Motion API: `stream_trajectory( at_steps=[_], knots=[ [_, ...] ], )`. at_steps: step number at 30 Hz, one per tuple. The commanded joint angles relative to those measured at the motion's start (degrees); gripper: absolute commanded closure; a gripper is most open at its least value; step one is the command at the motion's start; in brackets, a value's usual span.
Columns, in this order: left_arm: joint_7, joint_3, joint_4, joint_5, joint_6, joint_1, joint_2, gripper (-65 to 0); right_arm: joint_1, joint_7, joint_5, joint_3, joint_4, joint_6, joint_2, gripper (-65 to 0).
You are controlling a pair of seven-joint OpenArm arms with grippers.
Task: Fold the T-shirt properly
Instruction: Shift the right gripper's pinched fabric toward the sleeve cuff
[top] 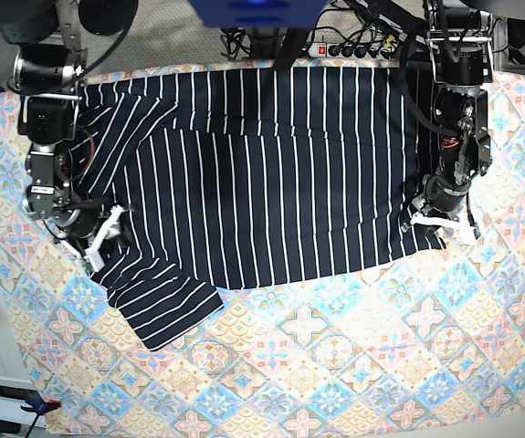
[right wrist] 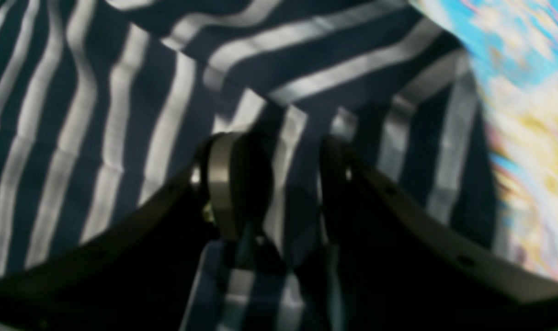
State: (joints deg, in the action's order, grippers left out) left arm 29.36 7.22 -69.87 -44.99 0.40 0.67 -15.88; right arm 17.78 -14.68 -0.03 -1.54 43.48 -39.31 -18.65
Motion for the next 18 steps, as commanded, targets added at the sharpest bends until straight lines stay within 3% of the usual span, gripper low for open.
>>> stream_trajectory(
  at_steps=[1,13,18],
  knots=[
    [-0.93,0.12,-0.77,-0.33,-0.45,0.96,-0.69,0.0,1.16,1.01,0.78,-0.26,1.04,-0.38,-1.08,-25.6],
    [-1.01,0.12,-0.68,-0.24,-0.45,1.14,-0.69,0.0,4.77,1.01,0.6,-0.17,-0.28,-0.38,-0.82,-25.9],
    [-1.1,0.12,-0.68,-0.24,-0.45,1.05,-0.69,0.0,7.41,1.45,0.52,-0.09,-5.37,2.08,-0.82,-26.8]
  ],
)
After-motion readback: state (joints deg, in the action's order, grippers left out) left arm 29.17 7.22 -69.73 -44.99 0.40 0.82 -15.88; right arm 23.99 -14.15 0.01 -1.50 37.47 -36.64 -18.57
